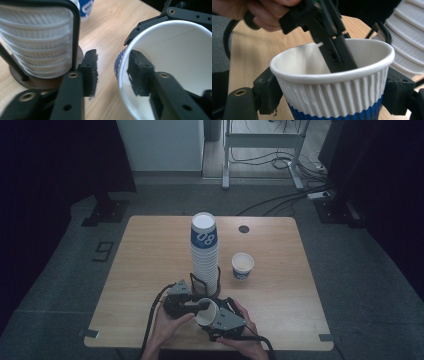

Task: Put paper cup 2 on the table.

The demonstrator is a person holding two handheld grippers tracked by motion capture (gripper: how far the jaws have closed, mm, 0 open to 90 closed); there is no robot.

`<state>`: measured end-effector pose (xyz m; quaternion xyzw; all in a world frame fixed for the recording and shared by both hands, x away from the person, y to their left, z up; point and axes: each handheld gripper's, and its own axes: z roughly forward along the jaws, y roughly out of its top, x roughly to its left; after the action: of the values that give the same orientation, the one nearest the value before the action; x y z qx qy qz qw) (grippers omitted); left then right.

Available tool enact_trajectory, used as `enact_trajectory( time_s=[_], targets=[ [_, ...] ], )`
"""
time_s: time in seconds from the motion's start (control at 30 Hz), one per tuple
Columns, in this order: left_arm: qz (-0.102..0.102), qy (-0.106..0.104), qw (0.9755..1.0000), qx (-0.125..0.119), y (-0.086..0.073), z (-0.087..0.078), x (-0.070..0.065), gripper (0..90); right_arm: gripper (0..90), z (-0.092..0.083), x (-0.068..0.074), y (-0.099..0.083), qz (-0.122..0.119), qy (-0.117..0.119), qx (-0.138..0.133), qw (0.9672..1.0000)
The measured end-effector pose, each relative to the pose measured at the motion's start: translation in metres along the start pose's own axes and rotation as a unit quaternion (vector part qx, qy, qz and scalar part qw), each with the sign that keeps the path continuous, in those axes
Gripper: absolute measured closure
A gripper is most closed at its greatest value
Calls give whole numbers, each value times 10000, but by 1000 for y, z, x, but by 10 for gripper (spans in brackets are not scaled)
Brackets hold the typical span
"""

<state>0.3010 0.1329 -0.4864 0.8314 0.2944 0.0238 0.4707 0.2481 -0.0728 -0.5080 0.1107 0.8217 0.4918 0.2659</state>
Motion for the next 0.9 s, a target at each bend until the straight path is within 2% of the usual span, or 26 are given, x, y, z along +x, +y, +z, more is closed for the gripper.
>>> enact_trajectory(
  time_s=[0.07,0.17,0.33,0.43,0.53,0.6,0.7,0.77,0.83,0.9],
  targets=[
    [42,62,10000,-66,-3,1,-1,551,174,-1,-3,-2,104,-58,-3,9999],
    [-31,129,9998,-174,-6,1,0,511,175,-2,-5,-4,249,-56,-77,9996],
    [-42,232,9990,-388,-14,1,1,380,176,-4,-10,-11,489,-113,-106,9987],
    [-23,407,9975,-583,-17,-1,0,289,176,-5,-13,-14,614,-144,-153,9979],
    [36,495,9963,-708,-19,-3,-1,245,176,-5,-15,-16,661,-176,-160,9975],
    [115,595,9945,-854,-20,-7,-3,225,177,-6,-18,-19,738,-241,-152,9969],
    [40,523,9939,-967,-21,-11,0,215,177,-7,-22,-22,857,-318,-151,9957],
    [62,612,9923,-1073,-22,-13,1,211,177,-8,-25,-24,932,-362,-155,9949],
    [64,610,9918,-1119,-23,-15,1,206,177,-9,-26,-25,980,-391,-147,9943],
    [129,692,9897,-1245,-25,-20,2,203,177,-12,-31,-30,1125,-462,-160,9924]
  ],
)
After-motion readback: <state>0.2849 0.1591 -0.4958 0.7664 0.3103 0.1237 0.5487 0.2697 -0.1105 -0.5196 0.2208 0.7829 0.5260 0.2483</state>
